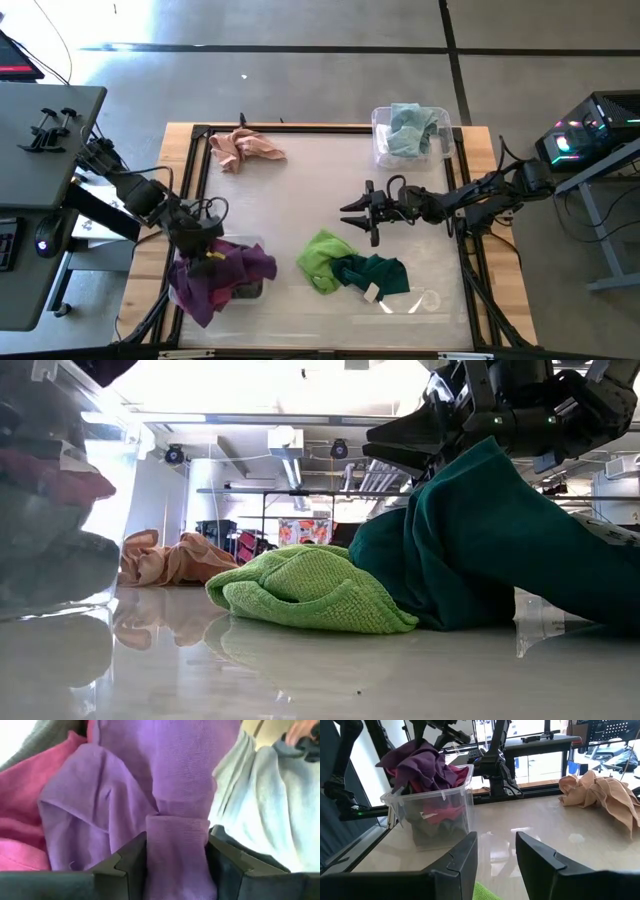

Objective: Sort towels by color in basket
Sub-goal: Put the violet towel into the bottom transparent bin

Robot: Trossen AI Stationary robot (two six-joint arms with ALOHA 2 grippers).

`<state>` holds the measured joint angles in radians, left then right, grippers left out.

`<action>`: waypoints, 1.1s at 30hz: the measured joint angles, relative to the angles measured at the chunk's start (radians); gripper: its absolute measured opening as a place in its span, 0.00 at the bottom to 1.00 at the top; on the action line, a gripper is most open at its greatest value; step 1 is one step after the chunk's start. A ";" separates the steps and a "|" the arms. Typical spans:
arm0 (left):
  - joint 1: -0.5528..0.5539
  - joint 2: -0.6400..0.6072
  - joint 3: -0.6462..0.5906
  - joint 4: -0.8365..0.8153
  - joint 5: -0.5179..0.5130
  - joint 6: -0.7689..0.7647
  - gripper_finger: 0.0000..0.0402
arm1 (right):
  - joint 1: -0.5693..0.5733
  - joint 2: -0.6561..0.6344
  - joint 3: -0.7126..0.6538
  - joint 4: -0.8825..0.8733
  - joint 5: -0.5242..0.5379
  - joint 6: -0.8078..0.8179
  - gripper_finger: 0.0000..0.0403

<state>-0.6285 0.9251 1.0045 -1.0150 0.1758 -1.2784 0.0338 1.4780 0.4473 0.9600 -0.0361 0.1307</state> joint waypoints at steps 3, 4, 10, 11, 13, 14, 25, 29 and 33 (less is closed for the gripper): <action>0.000 -0.021 0.031 -0.036 0.004 -0.003 0.40 | 0.000 0.000 0.000 0.000 -0.001 0.000 0.32; 0.000 -0.030 0.048 -0.047 0.003 -0.009 0.40 | 0.000 0.000 0.000 -0.001 0.000 0.000 0.32; 0.000 -0.067 0.108 -0.106 -0.155 0.027 0.39 | 0.000 0.000 0.000 -0.005 0.000 0.000 0.32; 0.000 -0.066 0.102 -0.089 -0.187 0.059 0.39 | 0.000 0.000 0.000 -0.006 0.001 0.000 0.32; 0.000 -0.054 0.078 -0.032 -0.227 0.123 0.39 | 0.000 0.000 0.000 -0.009 0.003 0.000 0.32; 0.000 -0.043 0.060 -0.002 -0.236 0.151 0.39 | 0.000 0.000 0.000 -0.009 0.004 0.000 0.32; -0.034 0.187 -0.082 0.115 -0.206 0.226 0.28 | 0.000 0.000 0.000 -0.020 0.007 0.010 0.32; -0.041 0.251 -0.035 -0.035 -0.152 0.190 0.23 | 0.000 0.000 0.000 -0.021 0.033 0.011 0.32; -0.042 0.274 0.082 -0.191 -0.147 0.190 0.18 | 0.000 0.000 0.000 -0.021 0.063 0.011 0.32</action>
<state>-0.6704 1.1991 1.0869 -1.2055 0.0288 -1.0885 0.0337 1.4780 0.4473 0.9390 0.0266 0.1413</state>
